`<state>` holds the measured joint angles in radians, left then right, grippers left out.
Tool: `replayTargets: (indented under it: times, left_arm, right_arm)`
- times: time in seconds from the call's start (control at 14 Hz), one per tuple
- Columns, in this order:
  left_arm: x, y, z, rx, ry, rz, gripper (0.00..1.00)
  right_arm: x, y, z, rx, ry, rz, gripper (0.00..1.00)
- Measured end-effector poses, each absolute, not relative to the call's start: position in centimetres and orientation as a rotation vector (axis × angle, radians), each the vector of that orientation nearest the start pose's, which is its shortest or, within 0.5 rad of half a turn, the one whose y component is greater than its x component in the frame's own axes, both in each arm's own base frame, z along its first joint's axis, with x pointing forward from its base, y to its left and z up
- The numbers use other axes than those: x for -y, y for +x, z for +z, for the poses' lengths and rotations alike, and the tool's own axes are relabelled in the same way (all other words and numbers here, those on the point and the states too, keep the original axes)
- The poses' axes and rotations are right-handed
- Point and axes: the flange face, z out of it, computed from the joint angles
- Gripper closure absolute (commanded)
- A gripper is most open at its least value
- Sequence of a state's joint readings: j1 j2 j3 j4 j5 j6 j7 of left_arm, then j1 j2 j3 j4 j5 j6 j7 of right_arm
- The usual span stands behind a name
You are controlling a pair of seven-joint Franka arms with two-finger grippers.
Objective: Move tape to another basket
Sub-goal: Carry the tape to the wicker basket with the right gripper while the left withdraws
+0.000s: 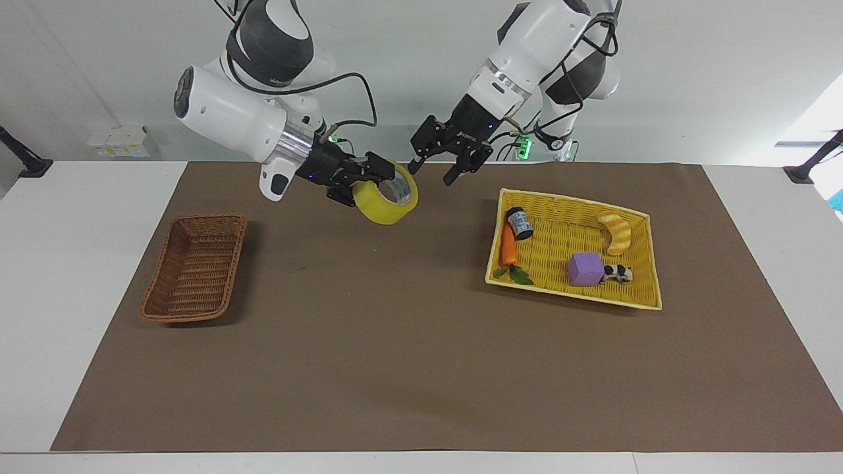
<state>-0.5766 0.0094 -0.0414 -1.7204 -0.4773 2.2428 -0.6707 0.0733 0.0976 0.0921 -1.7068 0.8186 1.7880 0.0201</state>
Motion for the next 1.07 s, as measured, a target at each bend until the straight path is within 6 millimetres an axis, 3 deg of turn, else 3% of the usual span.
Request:
replayTargets:
  times: [0.21,0.5,0.71,0.93,1.07]
  left_arm:
    - [32.7,50.4,62.5,-0.381,2.481,0.168,0.00]
    - [24.6,53.6,60.6,-0.415,2.698,0.185,0.00]
    - [18.6,55.2,59.9,-0.295,2.829,0.219,0.00]
    - [11.9,56.2,59.7,-0.095,2.952,0.193,0.00]
    - [7.1,56.4,59.8,0.051,3.018,0.148,0.00]
  right_arm:
    - [-11.0,58.6,54.9,-0.098,-2.330,0.108,1.00]
    - [-1.2,59.1,54.6,-0.205,-2.323,0.056,1.00]
    - [5.4,59.0,53.9,-0.276,-2.375,-0.022,1.00]
    - [12.9,59.3,50.5,-0.331,-2.384,-0.102,1.00]
    - [16.1,59.3,47.4,-0.365,-2.378,-0.097,1.00]
